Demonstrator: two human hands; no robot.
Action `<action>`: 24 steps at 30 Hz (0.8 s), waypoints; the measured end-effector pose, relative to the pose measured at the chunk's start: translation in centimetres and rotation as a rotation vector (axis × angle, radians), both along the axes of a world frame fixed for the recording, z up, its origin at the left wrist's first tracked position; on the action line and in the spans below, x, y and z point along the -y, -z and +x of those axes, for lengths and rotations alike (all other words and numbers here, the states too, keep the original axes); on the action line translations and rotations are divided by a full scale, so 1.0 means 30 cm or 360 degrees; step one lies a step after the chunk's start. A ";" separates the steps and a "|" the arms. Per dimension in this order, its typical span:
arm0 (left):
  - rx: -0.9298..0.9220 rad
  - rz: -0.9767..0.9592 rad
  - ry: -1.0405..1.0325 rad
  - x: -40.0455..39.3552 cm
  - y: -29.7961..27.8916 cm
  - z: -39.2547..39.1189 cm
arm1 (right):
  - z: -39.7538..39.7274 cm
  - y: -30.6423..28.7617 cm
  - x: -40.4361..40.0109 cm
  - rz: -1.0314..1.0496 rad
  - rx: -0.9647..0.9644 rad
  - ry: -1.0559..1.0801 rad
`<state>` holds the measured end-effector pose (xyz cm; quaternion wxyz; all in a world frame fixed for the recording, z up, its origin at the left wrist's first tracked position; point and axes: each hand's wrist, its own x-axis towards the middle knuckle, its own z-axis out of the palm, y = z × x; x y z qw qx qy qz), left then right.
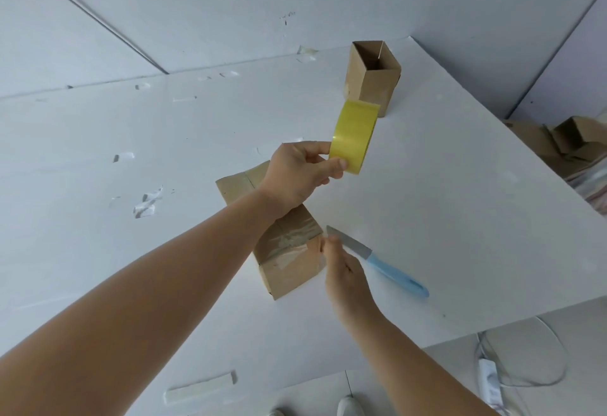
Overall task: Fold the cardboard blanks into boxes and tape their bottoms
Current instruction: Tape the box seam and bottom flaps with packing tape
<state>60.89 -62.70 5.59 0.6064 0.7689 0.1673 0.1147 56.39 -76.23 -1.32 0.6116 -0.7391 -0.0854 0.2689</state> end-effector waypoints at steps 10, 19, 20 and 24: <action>-0.0190 -0.0068 0.0313 0.008 -0.065 0.008 | 0.302 -0.120 0.087 -0.0371 0.1376 0.0241; -0.0306 0.0322 0.0382 0.038 -0.145 0.029 | 0.315 -0.167 0.126 -0.0324 0.1719 0.0229; -0.0323 0.0366 0.0356 0.042 -0.147 0.032 | 0.311 -0.172 0.128 -0.0340 0.1724 0.0223; -0.0408 0.0560 0.0308 0.052 -0.144 0.038 | 0.299 -0.176 0.133 -0.0388 0.1725 0.0176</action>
